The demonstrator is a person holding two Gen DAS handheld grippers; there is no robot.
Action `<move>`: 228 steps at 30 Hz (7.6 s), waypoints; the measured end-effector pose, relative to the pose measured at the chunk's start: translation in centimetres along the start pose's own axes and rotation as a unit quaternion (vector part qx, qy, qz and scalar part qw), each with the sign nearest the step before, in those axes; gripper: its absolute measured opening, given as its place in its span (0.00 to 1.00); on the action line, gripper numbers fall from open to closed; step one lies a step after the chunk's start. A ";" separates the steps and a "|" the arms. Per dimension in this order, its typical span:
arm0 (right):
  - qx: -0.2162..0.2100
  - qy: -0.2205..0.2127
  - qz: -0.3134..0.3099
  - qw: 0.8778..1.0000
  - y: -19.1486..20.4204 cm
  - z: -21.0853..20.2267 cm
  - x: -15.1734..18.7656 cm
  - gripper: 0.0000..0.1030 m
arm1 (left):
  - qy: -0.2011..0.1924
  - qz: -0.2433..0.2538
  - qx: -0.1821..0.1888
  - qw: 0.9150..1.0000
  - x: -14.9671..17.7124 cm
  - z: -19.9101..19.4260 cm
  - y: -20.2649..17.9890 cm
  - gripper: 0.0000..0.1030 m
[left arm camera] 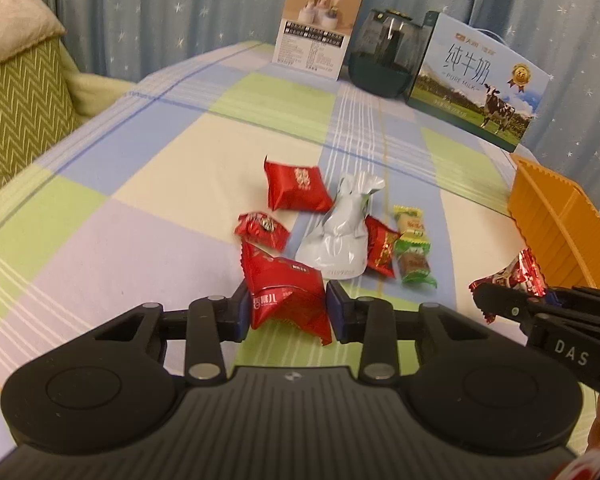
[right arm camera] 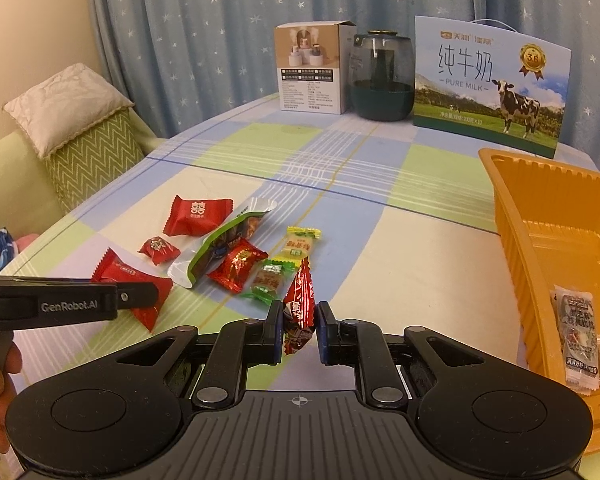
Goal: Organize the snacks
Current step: 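Carry the red bag in the left tool and the wrapped candy in the right tool to the tray, then open the left tool over the tray while the right tool releases its candy into it, then move both open tools back toward the remaining snacks on the table, then close the left tool on the small red candy while the right tool grasps the green-wrapped candy, then carry the red candy in the left tool and green candy in the right tool over the tray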
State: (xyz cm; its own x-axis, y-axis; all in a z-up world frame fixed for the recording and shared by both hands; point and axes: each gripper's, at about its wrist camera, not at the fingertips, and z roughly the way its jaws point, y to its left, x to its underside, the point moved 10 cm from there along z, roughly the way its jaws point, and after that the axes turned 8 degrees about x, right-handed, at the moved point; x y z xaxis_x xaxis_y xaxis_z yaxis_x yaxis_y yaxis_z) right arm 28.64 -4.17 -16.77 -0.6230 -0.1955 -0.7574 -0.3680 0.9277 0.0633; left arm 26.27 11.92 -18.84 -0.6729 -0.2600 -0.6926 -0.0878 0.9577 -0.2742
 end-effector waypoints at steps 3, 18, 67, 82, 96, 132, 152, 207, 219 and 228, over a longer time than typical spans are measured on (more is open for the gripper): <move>0.000 -0.001 0.003 1.000 -0.1 -0.2 -0.2 0.16 | -0.004 -0.005 0.004 1.000 -0.3 -0.5 -0.3 0.33; 0.003 -0.017 0.031 0.999 -2.0 -2.2 -1.9 0.16 | -0.042 0.014 0.053 0.998 -2.6 -2.6 -5.3 0.33; 0.150 -0.050 0.197 0.968 -25.5 -9.5 -2.6 0.17 | 0.002 0.191 0.234 0.953 -1.1 4.2 -30.7 0.33; 0.145 -0.052 0.207 0.966 -25.6 -9.5 -2.8 0.17 | -0.020 0.190 0.171 0.967 -2.7 3.3 -25.7 0.58; 0.134 -0.030 0.194 0.971 -24.1 -8.1 -2.9 0.22 | -0.023 0.161 0.155 0.974 -3.5 2.7 -22.3 0.60; 0.118 -0.088 0.183 0.972 -19.7 -7.8 -6.3 0.70 | -0.021 0.139 0.112 0.984 -4.0 1.5 -16.6 0.72; 0.050 -0.081 0.097 0.991 -9.5 -4.4 -7.3 0.70 | -0.039 0.117 0.028 0.992 -5.8 -0.2 -6.6 0.75; -0.034 0.020 -0.002 0.999 2.2 3.4 -1.4 0.49 | -0.001 0.078 -0.011 0.997 -3.2 1.8 1.5 0.21; -0.021 0.029 0.005 0.999 2.6 6.0 -1.1 0.35 | -0.014 0.076 0.021 0.997 -4.2 0.9 -0.7 0.21; -0.003 0.022 -0.024 0.999 2.9 6.2 -1.2 0.22 | -0.011 0.078 0.029 0.996 -4.0 1.1 -1.5 0.20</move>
State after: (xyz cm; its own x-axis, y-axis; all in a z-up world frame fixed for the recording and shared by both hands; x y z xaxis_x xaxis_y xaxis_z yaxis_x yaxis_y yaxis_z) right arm 32.56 0.68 -19.71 -0.6340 -0.2525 -0.7309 -0.4023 0.9149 0.0329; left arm 29.90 11.38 -16.40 -0.6584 -0.1114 -0.7444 0.0594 0.9782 -0.1989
